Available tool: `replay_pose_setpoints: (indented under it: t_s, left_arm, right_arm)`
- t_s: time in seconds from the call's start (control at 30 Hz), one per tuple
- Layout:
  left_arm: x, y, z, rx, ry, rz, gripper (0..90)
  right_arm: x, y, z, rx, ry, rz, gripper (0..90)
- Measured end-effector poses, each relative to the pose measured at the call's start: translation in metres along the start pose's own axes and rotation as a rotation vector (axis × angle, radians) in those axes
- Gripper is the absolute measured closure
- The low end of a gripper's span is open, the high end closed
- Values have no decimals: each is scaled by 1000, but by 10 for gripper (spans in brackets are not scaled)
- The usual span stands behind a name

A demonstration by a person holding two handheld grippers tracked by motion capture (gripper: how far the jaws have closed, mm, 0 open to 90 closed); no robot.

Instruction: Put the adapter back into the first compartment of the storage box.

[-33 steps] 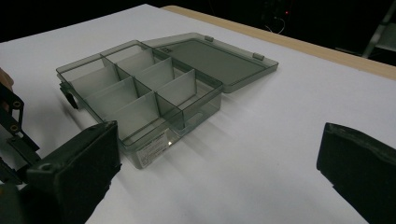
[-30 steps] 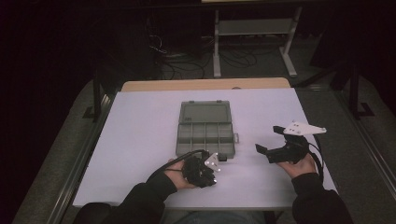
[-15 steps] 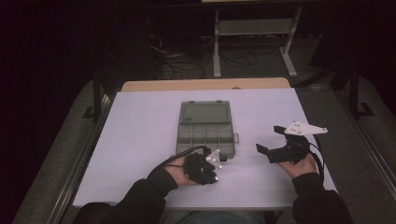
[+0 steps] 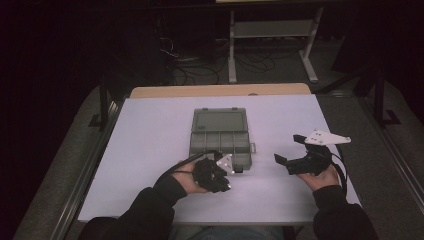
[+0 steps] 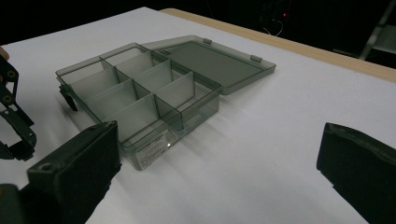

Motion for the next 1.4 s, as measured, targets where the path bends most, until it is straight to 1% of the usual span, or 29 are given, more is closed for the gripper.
replay_pose_setpoints:
  t_s: [0.23,0.37,0.43,0.7,0.9,1.07,1.1,1.13,1.4]
  left_arm:
    - [-6,0,6,1,-4,11,763]
    - [-8,0,9,-2,-4,8,763]
    - [-10,1,13,-3,0,8,763]
    - [-18,3,25,18,13,23,763]
    - [-28,1,33,32,20,49,763]
    - [-36,-2,39,34,29,68,763]
    - [-36,-2,39,34,29,68,763]
    - [-40,-4,41,38,34,78,763]
    - [-50,-8,49,50,38,111,763]
  right_arm:
    - [0,0,0,0,1,0,0]
    - [0,0,0,1,1,2,0]
    - [0,0,0,1,2,2,0]
    - [0,0,0,1,2,2,0]
    - [0,0,0,0,2,3,0]
    - [0,0,0,-1,3,4,0]
    - [0,0,0,-2,3,5,0]
    - [0,0,0,-1,3,5,0]
    - [0,0,-1,-2,3,4,0]
Point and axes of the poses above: each handheld gripper's, and its own axes: z roughly backward along the jaws, y roughly out of its top, x roughly to its right, the point moved 2 cm from there along -z, roughly forward along the jaws, and after that the axes turned 12 degrees about y, right-handed, at the moved point
